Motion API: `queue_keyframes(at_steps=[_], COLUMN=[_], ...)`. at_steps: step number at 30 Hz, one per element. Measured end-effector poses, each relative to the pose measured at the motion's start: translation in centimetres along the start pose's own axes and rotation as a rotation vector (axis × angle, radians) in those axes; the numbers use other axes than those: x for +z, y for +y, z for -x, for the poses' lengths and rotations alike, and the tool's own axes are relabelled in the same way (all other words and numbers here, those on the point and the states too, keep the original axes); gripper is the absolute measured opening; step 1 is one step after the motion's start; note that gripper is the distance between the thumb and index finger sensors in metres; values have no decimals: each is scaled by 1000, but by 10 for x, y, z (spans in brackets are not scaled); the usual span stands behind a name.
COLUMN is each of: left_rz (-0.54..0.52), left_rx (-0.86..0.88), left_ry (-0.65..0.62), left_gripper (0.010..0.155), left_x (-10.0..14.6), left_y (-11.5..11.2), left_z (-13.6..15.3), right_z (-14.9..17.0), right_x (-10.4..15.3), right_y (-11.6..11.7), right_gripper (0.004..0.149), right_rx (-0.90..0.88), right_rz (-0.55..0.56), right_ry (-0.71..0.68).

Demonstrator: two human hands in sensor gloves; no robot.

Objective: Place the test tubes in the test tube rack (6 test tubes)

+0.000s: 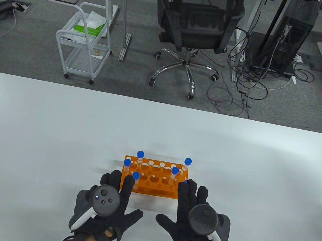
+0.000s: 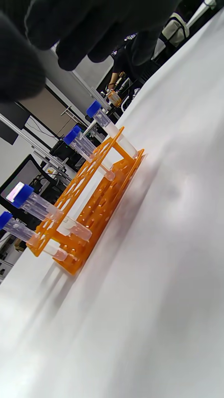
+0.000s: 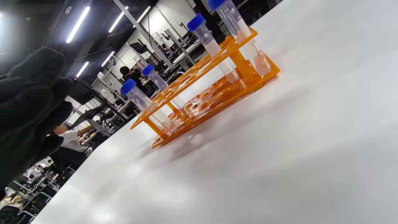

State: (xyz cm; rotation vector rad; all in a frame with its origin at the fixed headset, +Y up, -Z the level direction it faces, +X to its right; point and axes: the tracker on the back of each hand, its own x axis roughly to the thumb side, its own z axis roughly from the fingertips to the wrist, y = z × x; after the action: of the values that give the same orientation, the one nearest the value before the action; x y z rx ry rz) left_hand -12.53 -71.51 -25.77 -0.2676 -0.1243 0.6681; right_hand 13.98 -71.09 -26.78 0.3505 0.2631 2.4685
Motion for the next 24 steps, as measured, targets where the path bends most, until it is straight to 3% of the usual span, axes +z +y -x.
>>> queue_keyframes(at_steps=[24], left_rz=[2], left_rx=[29], left_ry=[1], left_gripper=[88], left_x=[-4], left_y=[-5], left_z=[7], right_z=[6], right_x=[-2], right_y=[7], right_gripper=[100], right_rx=[50], right_rz=[-41], right_ry=[33])
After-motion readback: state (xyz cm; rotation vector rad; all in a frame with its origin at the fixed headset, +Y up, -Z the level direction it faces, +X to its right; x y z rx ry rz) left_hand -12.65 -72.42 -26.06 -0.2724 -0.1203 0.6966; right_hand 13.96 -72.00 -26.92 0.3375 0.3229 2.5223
